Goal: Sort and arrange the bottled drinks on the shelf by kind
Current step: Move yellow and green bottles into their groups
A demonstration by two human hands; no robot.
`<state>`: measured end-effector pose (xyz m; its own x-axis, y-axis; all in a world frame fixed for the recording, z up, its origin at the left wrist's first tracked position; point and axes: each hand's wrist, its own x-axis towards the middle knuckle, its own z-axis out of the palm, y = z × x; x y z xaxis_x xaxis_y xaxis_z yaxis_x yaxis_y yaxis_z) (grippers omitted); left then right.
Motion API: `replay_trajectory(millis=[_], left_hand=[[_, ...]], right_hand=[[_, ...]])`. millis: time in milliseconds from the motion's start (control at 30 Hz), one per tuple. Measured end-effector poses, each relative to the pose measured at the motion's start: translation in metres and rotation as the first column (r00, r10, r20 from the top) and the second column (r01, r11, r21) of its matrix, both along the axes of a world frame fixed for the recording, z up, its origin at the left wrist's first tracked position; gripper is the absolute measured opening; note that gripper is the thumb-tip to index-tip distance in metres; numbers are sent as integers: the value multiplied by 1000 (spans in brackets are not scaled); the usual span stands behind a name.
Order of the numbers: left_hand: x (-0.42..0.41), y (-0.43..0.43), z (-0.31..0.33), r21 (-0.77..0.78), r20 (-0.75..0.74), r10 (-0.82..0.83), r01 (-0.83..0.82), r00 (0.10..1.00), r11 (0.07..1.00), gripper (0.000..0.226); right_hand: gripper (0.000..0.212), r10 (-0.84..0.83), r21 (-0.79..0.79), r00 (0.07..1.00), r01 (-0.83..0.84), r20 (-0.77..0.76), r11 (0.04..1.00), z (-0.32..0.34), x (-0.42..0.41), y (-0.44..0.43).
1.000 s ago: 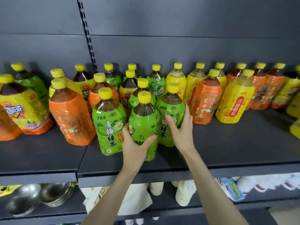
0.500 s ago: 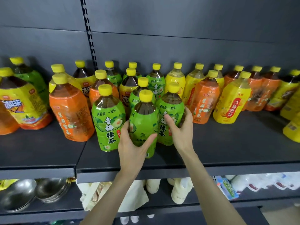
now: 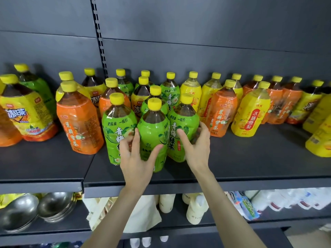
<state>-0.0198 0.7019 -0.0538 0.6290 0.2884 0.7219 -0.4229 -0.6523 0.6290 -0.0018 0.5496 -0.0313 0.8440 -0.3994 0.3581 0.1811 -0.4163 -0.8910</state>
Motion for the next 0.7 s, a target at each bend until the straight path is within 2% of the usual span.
replay_trajectory(millis=[133, 233, 300, 400, 467, 533, 600, 700], left_hand=[[-6, 2, 6, 13, -55, -37, 38, 998, 999, 78], [-11, 9, 15, -59, -78, -107, 102, 991, 993, 63], [-13, 15, 24, -107, -42, -114, 109, 993, 988, 51], [-9, 23, 45, -152, 41, -86, 91, 995, 984, 43], [-2, 30, 60, -149, 104, -62, 77, 993, 986, 37], [9, 38, 73, -136, 148, -27, 47, 989, 990, 30], [24, 47, 88, -109, 145, 8, 8, 989, 994, 27], [51, 59, 108, -87, 30, -47, 49, 998, 995, 27]], right_hand=[[80, 26, -47, 998, -29, -64, 998, 8, -5, -8], [74, 36, -65, 997, -40, -64, 997, 14, -16, -9], [64, -9, -124, 1000, 8, -5, 992, 22, -24, -6], [32, -11, -167, 987, 38, 159, 985, 40, -32, -1], [18, 44, -151, 976, -11, 213, 988, 54, -33, 3], [12, 115, -142, 966, -83, 231, 986, 67, -29, 7], [9, 170, -151, 953, -135, 252, 979, 82, -20, 14], [6, 217, -183, 936, -171, 278, 968, 105, 2, 28]])
